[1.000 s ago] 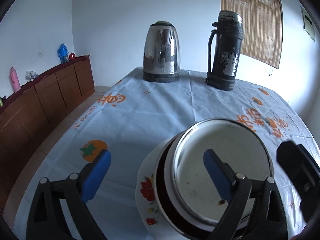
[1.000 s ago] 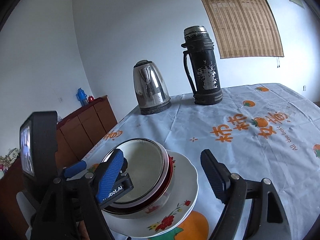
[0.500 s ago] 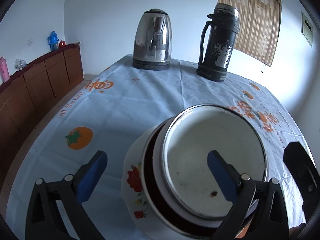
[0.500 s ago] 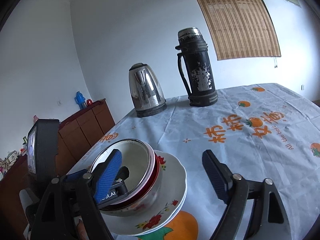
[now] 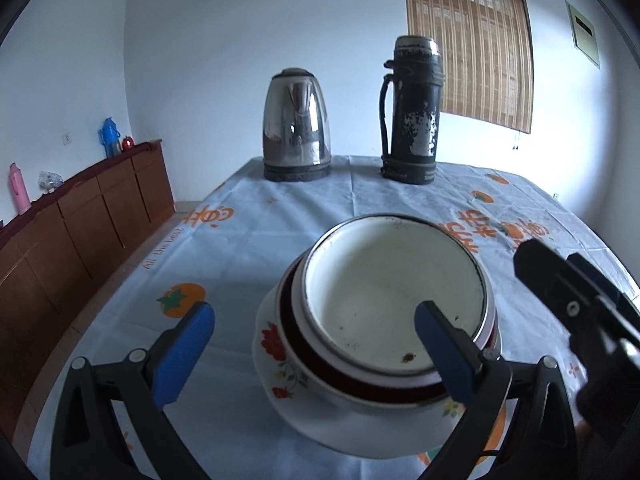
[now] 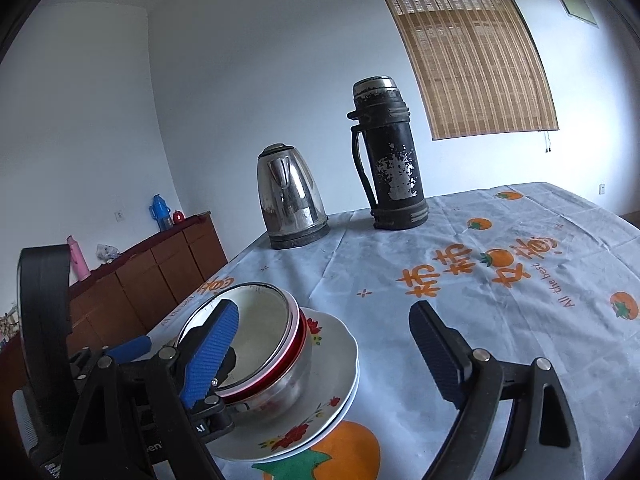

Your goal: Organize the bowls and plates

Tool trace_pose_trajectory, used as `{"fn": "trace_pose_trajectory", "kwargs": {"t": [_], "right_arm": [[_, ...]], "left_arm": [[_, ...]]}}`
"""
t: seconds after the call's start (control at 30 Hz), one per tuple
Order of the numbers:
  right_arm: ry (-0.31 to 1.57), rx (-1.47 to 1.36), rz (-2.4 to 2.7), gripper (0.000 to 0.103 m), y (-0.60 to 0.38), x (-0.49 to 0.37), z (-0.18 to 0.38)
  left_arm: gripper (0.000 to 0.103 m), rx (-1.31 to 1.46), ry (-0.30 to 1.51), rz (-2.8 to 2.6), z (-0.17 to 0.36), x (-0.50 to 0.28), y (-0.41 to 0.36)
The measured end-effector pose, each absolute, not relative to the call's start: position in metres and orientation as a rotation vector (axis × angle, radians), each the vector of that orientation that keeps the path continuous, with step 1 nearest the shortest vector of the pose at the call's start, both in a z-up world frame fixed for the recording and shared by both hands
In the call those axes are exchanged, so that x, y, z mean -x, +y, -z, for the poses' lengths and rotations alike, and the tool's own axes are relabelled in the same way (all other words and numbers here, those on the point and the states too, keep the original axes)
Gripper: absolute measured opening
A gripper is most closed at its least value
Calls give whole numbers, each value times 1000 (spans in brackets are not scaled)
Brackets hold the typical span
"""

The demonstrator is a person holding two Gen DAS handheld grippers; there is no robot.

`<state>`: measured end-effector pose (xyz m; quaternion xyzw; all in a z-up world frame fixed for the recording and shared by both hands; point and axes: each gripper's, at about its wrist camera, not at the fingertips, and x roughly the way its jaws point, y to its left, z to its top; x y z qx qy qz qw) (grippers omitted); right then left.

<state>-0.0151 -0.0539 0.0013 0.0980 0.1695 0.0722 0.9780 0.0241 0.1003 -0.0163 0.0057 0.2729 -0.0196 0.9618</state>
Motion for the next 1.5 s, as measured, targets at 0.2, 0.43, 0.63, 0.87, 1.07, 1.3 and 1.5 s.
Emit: {"fn": "trace_pose_trajectory", "kwargs": {"t": [0.2,0.43,0.63,0.87,1.07,1.3,1.5], "right_arm": [[342,-179,-146,89,-51,21,1],[303,-161,-146,89,-53,42,-3],[263,-162,-145,89,-55,63,-7],[253,-172,-142,89,-59,74,-8],[220,-172,-126,89,-62,90,-10],[181,-172,-105,89,-66,107,-13],[161,-173,-101,89,-67,116,-13]], "left_arm": [[102,25,524,39,12,-13,109],[102,37,517,32,11,5,111],[102,10,462,18,8,27,107],[103,5,461,24,9,32,105],[102,12,446,19,9,42,106],[103,-2,415,6,11,54,103],[103,4,391,5,9,60,103]]}}
